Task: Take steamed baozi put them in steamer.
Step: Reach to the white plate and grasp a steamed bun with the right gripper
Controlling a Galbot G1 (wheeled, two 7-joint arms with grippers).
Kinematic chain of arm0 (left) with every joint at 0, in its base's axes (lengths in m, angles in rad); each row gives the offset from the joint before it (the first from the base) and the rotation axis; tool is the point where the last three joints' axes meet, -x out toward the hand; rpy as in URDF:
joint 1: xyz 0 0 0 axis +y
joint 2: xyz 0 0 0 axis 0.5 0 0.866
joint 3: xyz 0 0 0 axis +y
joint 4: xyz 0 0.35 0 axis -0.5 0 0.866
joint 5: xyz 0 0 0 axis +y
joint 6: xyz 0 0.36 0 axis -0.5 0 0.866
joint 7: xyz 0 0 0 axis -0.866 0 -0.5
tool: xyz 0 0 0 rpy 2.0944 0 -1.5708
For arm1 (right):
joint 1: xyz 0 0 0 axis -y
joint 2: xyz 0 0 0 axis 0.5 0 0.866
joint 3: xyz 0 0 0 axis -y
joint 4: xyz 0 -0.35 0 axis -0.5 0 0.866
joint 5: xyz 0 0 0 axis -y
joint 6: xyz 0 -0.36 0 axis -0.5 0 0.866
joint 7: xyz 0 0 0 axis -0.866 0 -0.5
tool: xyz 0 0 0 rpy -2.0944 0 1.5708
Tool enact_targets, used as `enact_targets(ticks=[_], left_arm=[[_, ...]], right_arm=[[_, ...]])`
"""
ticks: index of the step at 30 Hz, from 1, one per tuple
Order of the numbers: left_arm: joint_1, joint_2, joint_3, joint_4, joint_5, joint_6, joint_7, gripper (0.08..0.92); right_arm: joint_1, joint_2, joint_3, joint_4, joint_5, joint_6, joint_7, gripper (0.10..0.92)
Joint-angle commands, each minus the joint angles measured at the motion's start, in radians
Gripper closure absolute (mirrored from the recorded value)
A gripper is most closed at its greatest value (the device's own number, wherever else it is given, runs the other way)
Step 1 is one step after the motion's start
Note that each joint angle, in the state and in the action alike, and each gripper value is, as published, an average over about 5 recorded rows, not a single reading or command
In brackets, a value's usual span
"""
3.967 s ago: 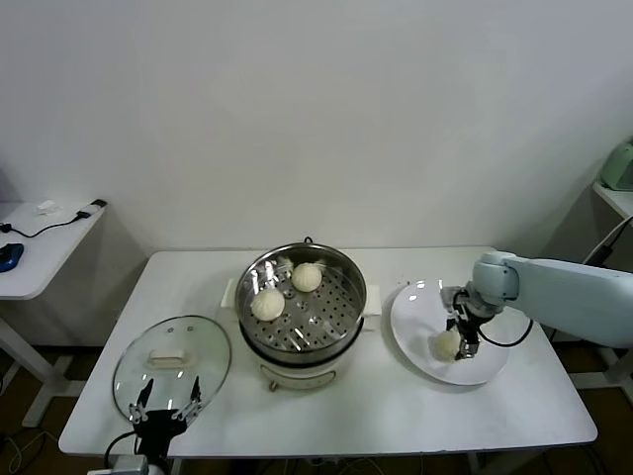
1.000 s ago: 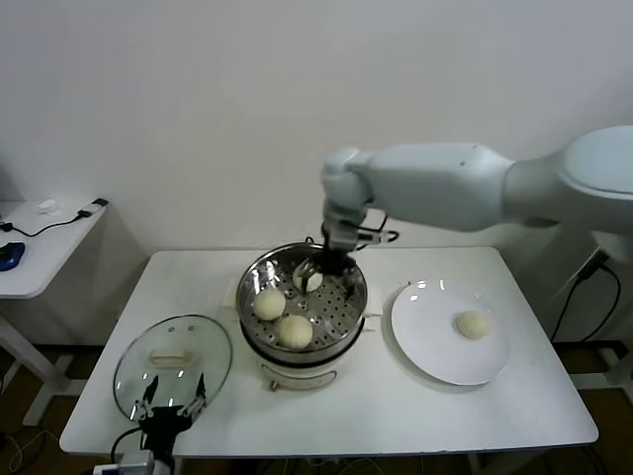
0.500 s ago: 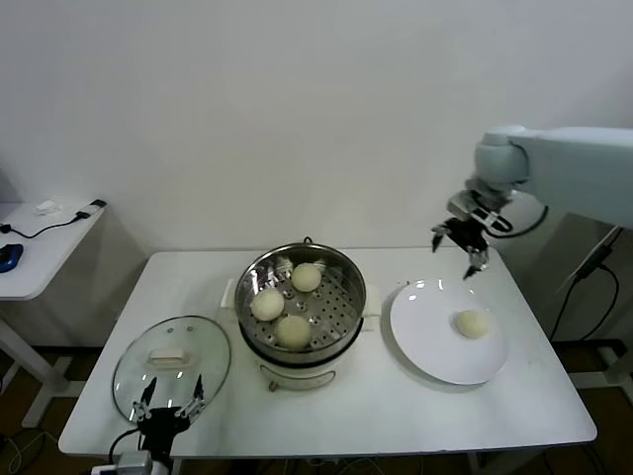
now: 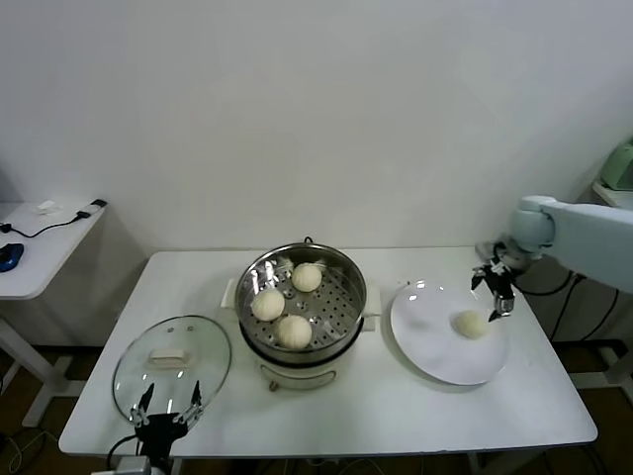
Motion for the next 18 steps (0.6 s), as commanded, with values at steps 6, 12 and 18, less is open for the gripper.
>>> enact_targets(ticks=[6,12,18], left_arm=[[0.001,0.000,0.002,0.009,0.004,-0.005,0.000,0.177],[0.000,0.000,0.006,0.009,0.005,-0.004,0.000,0.177],[0.003,0.002,0.006,0.007,0.005,-0.005,-0.001,0.177]], right_arm=[[-0.238,0.027,0.189,-0.148,-0.087,-0.062,0.032,0.203],[-0.250,0.041,0.197,-0.166,-0.103,-0.063,0.035,0.203],[-0.259,0.048,0.216,-0.177,-0.114,-0.062,0.039,0.279]])
